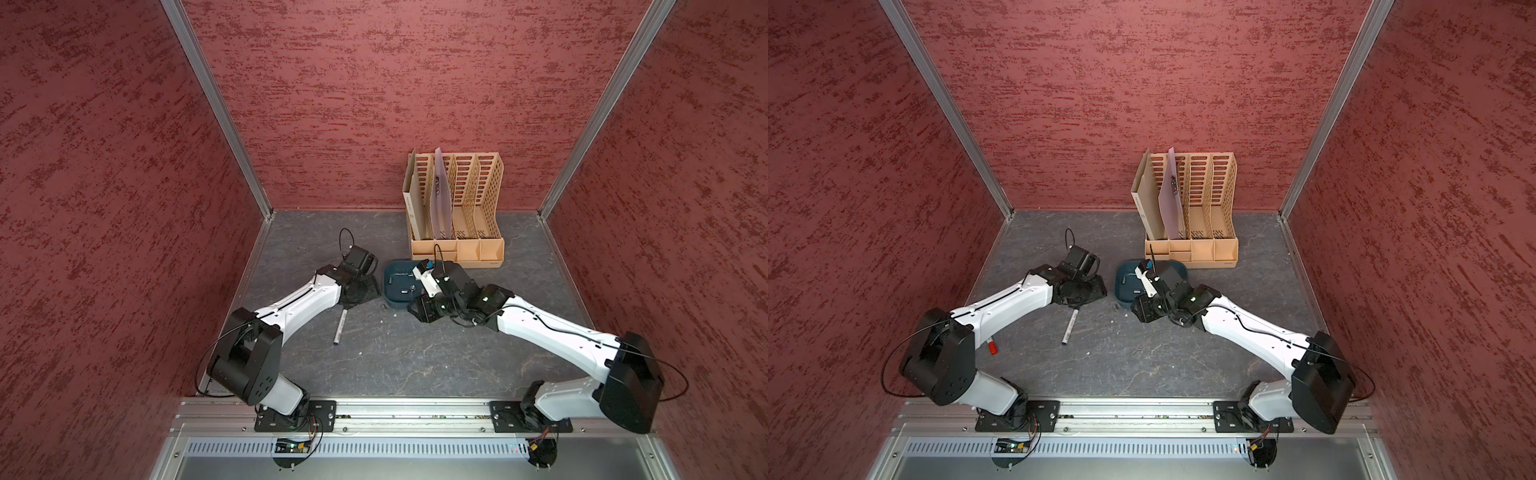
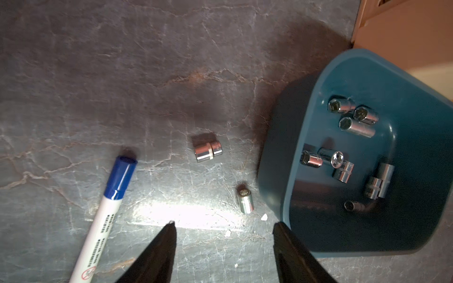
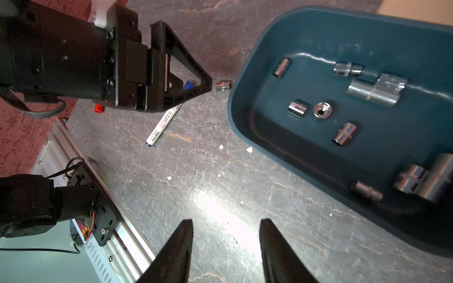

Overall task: Put the socket on the desktop into the storage box
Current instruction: Pick up the socket head at the center of the board.

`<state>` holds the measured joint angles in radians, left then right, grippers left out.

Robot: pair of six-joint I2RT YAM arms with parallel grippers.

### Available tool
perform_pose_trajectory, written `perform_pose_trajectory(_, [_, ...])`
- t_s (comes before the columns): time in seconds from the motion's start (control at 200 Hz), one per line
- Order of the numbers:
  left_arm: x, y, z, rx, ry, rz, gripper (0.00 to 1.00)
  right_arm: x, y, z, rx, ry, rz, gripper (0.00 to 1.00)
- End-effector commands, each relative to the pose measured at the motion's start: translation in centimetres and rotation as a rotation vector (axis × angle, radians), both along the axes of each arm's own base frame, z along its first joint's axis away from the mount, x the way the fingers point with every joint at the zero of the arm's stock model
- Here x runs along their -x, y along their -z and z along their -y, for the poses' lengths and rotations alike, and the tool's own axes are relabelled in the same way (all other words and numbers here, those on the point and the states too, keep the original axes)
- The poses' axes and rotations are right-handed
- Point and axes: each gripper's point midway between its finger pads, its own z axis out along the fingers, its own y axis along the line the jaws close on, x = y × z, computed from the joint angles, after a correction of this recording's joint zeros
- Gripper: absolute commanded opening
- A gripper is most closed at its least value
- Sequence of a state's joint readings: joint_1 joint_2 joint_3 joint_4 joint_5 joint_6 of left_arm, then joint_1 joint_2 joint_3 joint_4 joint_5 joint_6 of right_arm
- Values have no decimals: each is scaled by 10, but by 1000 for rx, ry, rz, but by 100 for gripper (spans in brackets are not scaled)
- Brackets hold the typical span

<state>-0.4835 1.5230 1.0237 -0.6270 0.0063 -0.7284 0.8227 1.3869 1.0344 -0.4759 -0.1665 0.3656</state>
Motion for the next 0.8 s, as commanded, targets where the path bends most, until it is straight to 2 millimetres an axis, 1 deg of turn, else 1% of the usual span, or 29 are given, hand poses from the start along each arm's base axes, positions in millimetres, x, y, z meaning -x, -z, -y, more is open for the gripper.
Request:
perform_pose_trajectory(0.0, [-6,6,0,21,-19,-18,65,-1,-1,-1,65,-16,34,49])
perform_pose_trajectory(0.13, [-14,15,2,32,-25,-37,65,-1,-1,-5,90,-33,44,49])
perform_pose_trajectory(0.326, [-24,28,4,18,-42,-66,61,-1,-1,-7,113,-44,51,49])
perform_pose_trajectory(0.506, [-31,39,3,-16,-59,-87,58,1,4,-6,109,-41,42,49])
perform_pose_trajectory(0.796, [-40,50,0,-69,-72,-112,53,5,11,-3,91,-27,29,49])
